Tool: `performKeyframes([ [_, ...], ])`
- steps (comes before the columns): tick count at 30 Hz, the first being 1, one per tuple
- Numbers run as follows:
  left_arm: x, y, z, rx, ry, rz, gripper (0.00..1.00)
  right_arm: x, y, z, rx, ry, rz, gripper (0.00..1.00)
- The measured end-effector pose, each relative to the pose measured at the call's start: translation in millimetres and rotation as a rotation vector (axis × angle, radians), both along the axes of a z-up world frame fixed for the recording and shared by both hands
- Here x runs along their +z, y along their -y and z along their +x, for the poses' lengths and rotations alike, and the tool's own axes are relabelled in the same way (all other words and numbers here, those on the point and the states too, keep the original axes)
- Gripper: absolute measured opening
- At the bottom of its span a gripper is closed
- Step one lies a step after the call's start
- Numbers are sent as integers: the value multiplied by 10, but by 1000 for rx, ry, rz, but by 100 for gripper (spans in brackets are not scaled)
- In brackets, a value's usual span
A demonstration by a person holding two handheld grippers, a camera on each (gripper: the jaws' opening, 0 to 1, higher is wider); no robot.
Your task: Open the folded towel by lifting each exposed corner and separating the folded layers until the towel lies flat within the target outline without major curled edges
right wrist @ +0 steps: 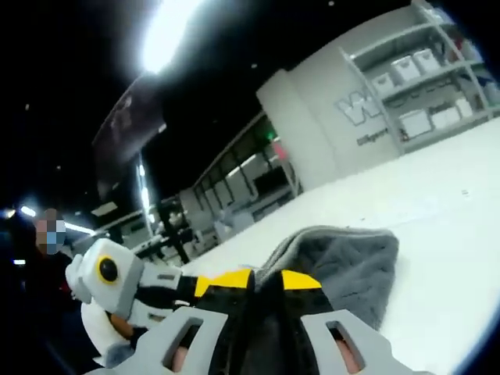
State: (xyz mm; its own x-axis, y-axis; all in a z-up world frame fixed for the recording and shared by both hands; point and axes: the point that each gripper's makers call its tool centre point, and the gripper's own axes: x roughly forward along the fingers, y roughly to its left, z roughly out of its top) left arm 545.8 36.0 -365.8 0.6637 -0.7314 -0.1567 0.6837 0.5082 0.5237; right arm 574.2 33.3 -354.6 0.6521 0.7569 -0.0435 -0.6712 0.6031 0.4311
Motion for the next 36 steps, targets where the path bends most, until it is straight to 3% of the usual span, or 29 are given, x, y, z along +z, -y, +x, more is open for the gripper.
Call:
performKeyframes([
  [6,3,-18,24,17,49,37,2,-37,22,15,-12,-1,-30,0],
  [11,99,-30,-19,-7,46,-12,2,-66,79,47,-39,1,-64,0],
  [17,343,-200,58,34,42,-163,2,-128,180,88,-62,-34,-72,0],
  [20,413,-339,136,64,-18,-261,2,-118,190,85,-67,-33,-75,0],
  [24,439,-479,219,94,-42,-305,2,-101,210,69,-75,-31,-101,0],
  [27,425,-546,267,100,-124,-376,1,-71,251,67,-88,-22,-130,0],
  [33,294,-675,357,161,-235,-383,1,-26,358,54,-126,1,-202,0],
  [34,246,-706,360,180,-281,-373,0,-17,376,54,-136,15,-225,0],
  [36,244,-741,361,191,-302,-377,0,-4,390,49,-143,27,-244,0],
])
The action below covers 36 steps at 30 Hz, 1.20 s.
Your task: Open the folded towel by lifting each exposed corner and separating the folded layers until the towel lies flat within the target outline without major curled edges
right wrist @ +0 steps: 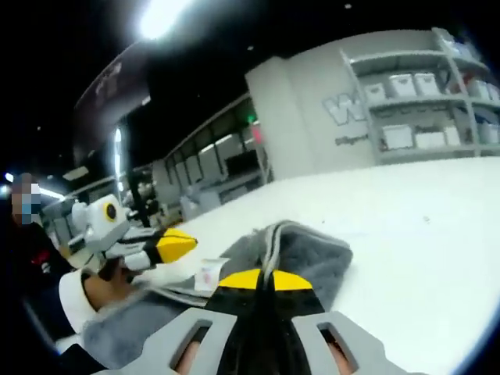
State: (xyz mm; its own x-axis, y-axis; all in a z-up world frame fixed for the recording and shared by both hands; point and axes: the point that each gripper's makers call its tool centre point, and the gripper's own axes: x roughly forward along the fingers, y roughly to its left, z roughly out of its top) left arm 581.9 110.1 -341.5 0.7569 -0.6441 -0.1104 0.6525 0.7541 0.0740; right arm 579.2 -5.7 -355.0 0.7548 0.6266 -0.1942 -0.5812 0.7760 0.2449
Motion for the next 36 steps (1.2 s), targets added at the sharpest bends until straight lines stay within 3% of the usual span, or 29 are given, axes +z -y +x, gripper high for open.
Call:
performKeyframes([
  [4,-43,-44,-30,-16,-116,-53,0,20,65,15,-31,47,-77,0],
  [12,-276,0,-104,-69,-215,-10,0,3,120,-51,-60,100,-189,0],
  [15,-391,29,-160,-99,-255,39,0,16,166,-59,-72,120,-221,0],
  [22,-599,72,-198,-112,-272,166,0,20,370,-5,-113,149,-266,0],
  [29,-648,95,-221,-125,-274,199,0,33,573,72,-141,144,-255,0],
  [36,-675,123,-250,-130,-256,236,0,7,782,102,-164,150,-292,0],
])
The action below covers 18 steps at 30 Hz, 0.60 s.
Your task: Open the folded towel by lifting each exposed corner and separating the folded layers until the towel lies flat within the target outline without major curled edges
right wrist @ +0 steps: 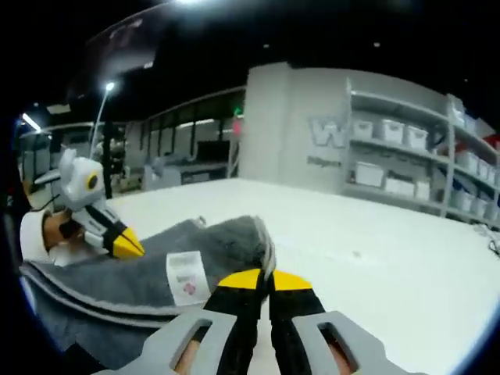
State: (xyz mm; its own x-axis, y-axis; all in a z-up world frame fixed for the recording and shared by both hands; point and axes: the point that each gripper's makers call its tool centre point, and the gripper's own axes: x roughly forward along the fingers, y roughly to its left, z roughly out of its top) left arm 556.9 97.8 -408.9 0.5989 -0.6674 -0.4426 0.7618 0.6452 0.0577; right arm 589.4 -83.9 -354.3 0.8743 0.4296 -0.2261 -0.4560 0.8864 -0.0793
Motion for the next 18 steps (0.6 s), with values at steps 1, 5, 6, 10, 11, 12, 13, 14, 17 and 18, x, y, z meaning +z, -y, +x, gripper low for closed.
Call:
performKeyframes([
  [1,-2,2,2,-1,4,6,0,-3,35,0,-5,0,-1,0],
  [5,-1,-4,4,-1,4,10,0,-23,128,0,-7,-6,-5,0],
  [6,0,-5,5,-1,5,11,0,-32,157,3,-10,-5,-15,0],
  [10,-1,-6,8,4,1,10,0,-32,228,16,-24,3,-44,0],
  [11,-2,-8,8,4,1,9,0,-35,232,16,-24,2,-45,0],
  [12,-2,-11,9,4,-2,5,0,-43,235,15,-23,2,-50,0],
  [13,-2,-13,10,5,-4,2,0,-50,240,17,-23,3,-58,0],
  [14,-2,-13,10,5,-5,0,0,-59,244,13,-23,4,-69,0],
  [17,1,-14,12,4,-5,2,0,-71,273,12,-29,10,-92,0],
  [18,1,-14,12,4,-4,3,0,-76,288,14,-31,10,-96,0],
])
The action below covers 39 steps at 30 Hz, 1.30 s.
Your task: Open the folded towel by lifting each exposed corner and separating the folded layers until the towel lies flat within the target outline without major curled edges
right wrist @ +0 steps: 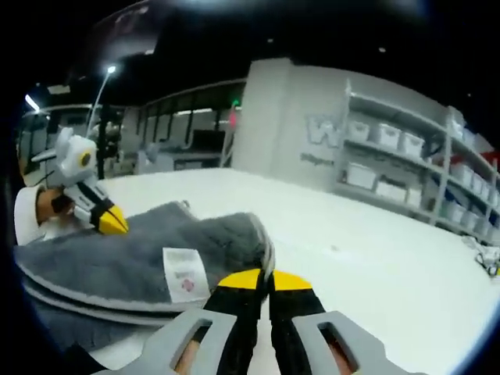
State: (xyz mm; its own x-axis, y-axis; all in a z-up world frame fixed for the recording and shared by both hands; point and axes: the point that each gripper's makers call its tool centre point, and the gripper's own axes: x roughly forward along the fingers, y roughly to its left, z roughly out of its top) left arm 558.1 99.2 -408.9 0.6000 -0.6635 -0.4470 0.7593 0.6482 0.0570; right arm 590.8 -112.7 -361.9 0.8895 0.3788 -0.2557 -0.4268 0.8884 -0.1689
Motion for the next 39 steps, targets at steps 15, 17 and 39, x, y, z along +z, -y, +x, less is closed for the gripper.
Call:
performKeyframes([
  [15,-4,47,1,-12,4,-1,0,-88,268,32,-32,0,-92,0],
  [17,-3,50,2,-13,5,-3,0,-97,304,33,-38,-2,-94,0],
  [39,-5,81,-8,-24,13,-16,0,-151,556,71,-46,10,-204,0],
])
